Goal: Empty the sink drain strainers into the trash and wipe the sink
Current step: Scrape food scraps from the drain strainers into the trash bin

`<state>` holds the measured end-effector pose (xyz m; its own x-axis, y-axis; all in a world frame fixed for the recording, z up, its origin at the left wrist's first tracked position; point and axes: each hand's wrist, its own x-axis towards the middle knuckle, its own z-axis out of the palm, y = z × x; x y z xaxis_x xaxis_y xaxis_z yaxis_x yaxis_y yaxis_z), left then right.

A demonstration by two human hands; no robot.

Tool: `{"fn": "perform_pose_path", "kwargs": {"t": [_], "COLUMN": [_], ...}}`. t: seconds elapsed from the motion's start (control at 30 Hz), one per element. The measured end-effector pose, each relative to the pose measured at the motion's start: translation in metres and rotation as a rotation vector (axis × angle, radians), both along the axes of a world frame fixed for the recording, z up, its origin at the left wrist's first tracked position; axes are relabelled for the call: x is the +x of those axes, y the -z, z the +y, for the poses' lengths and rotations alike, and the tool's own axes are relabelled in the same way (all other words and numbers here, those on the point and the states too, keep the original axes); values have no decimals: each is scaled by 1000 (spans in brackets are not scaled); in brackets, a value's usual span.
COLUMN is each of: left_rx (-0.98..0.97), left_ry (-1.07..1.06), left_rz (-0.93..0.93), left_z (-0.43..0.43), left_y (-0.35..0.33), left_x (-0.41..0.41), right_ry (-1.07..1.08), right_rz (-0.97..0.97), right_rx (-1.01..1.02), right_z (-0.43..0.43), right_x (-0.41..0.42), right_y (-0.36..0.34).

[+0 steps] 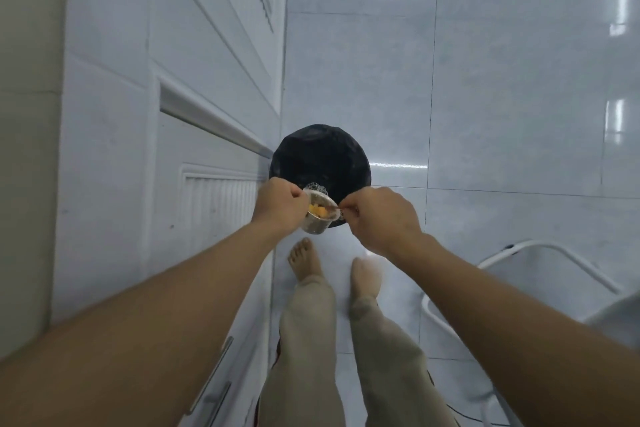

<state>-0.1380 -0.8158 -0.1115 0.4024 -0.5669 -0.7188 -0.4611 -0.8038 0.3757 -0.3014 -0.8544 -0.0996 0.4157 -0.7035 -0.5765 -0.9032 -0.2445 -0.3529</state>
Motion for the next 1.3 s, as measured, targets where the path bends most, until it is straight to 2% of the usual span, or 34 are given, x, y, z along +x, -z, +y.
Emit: {"fn": "perform_pose_path", "kwargs": {"t": [0.23, 0.4, 0.57, 0.73, 0.83, 1.0, 1.2, 1.3], "left_rx": [17, -4, 13, 32, 26, 12, 2, -8], "left_ry": [-36, -74, -91, -68, -68, -36, -13, -9], "left_rz": [8, 52, 32, 18, 14, 19, 19, 34], "left_z": [3, 1, 2, 4, 5, 5, 5, 7], "left_y": [10, 11, 15, 16, 16, 17, 17, 17], "left_x": [5, 6, 9, 11, 13, 12, 11, 10], "right_ry": [126, 87, 104, 221, 250, 134, 235, 249], "right_rz": [-91, -12, -25, -64, -110, -38, -73, -115], "right_rx": [-44, 34, -100, -171, -114, -15, -163, -154], "right_z": [5, 4, 13, 13, 11, 13, 14, 13], "right_x": [5, 13, 12, 2, 0, 7, 2, -2], "right_y": [5, 11, 13, 10, 10, 18, 19, 18]}}
